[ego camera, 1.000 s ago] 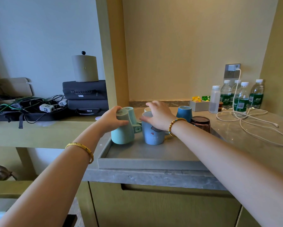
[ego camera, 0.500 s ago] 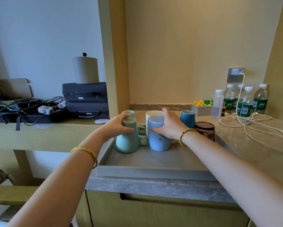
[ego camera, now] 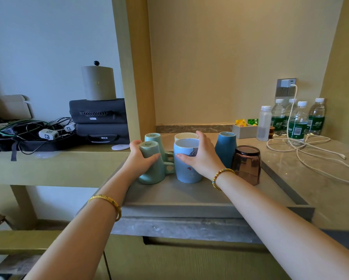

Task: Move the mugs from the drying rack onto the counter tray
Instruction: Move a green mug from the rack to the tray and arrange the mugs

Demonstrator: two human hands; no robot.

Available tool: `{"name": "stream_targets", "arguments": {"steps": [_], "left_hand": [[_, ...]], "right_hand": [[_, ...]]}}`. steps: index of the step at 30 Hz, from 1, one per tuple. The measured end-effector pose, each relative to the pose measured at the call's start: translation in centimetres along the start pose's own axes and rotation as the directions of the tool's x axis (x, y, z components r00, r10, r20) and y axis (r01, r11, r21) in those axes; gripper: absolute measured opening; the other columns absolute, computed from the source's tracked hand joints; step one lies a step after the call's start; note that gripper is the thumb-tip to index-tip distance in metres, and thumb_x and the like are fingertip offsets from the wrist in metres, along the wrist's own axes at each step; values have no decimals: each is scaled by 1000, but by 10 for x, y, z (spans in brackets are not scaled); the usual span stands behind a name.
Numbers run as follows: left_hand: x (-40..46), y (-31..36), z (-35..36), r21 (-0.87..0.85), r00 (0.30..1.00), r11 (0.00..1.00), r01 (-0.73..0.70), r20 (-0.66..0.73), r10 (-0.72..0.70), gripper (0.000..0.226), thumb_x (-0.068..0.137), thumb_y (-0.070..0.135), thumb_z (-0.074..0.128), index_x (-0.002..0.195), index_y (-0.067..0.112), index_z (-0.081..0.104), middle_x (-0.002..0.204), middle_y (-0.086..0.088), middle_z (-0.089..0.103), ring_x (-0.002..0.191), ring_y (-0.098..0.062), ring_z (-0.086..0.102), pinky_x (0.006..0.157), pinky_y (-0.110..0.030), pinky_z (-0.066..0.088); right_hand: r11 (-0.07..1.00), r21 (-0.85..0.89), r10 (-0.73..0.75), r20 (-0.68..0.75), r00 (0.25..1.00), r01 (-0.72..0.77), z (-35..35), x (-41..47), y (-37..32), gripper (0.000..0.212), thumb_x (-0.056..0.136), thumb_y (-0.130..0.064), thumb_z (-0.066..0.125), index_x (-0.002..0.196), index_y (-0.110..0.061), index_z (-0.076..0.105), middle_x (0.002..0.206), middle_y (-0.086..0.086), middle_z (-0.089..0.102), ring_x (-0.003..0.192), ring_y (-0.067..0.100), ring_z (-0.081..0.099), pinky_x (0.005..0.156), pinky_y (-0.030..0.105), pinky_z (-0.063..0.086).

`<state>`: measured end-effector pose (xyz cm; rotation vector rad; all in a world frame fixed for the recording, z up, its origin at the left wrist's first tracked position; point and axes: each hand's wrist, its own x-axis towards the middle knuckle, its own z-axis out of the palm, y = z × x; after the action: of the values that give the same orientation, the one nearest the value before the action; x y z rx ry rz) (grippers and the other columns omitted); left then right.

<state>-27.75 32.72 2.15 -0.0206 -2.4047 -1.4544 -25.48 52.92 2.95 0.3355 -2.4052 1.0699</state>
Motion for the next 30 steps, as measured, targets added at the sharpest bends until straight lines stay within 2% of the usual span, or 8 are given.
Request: {"name": "stream_targets", "arguments": {"steps": [3, 6, 9, 11, 15, 25, 30], "left_hand": [[-4, -4, -2, -11, 1000, 1000, 5, -9, -5, 67, 80, 33, 69, 130, 14, 29, 128, -9, 51, 101, -18, 49, 83, -30, 41], [-6, -2, -4, -18, 1000, 999, 28, 12, -27, 68, 80, 33, 70, 132, 13, 30, 131, -10, 49, 110, -22, 51, 87, -32, 42], [-13, -2, 0, 143, 995, 984, 104, -7, -104, 75, 79, 42, 69, 134, 11, 28, 135, -15, 40, 119, -31, 46, 94, -40, 42], [-18, -2, 3, 222, 993, 968, 114, -53, -105, 75, 79, 47, 67, 132, 10, 30, 135, -16, 39, 121, -34, 45, 94, -43, 42], [-23, -2, 3, 223, 995, 971, 91, -58, -80, 75, 80, 47, 65, 135, 11, 29, 138, -14, 39, 122, -32, 45, 94, -43, 44], [-26, -2, -1, 205, 998, 977, 59, -44, -51, 71, 83, 42, 63, 138, 12, 30, 139, -13, 41, 123, -30, 45, 95, -40, 43], [-30, 1, 2, 214, 998, 975, 56, -33, -50, 69, 86, 38, 61, 139, 11, 27, 140, -13, 41, 125, -30, 45, 96, -40, 43]], "right_hand": [[999, 17, 29, -14, 999, -29, 3, -3, -1, 101, 73, -45, 73, 147, -14, 12, 147, 9, 28, 135, 25, 27, 111, 42, 33], [996, 7, 85, -6, 996, -85, 2, -5, 1, 109, 71, -47, 74, 148, -13, 5, 150, 11, 25, 138, 27, 24, 113, 46, 28], [983, 11, 185, 35, 982, -186, 0, -7, 8, 114, 68, -51, 75, 148, -13, 4, 151, 9, 23, 139, 29, 24, 113, 49, 28], [977, -13, 215, 68, 974, -215, 0, -10, 13, 112, 66, -52, 76, 147, -15, 7, 150, 10, 24, 139, 30, 25, 113, 49, 29], [973, -67, 225, 67, 972, -220, 2, -16, 14, 111, 63, -50, 78, 146, -18, 11, 144, 11, 26, 135, 32, 28, 112, 47, 30], [957, -190, 224, 2, 975, -219, 6, -18, 12, 113, 60, -60, 76, 144, -15, 15, 138, 14, 32, 126, 34, 34, 105, 42, 34], [946, -240, 221, -8, 975, -216, 8, -19, 11, 113, 61, -66, 70, 144, -16, 12, 137, 14, 31, 124, 34, 35, 104, 44, 37]]}}
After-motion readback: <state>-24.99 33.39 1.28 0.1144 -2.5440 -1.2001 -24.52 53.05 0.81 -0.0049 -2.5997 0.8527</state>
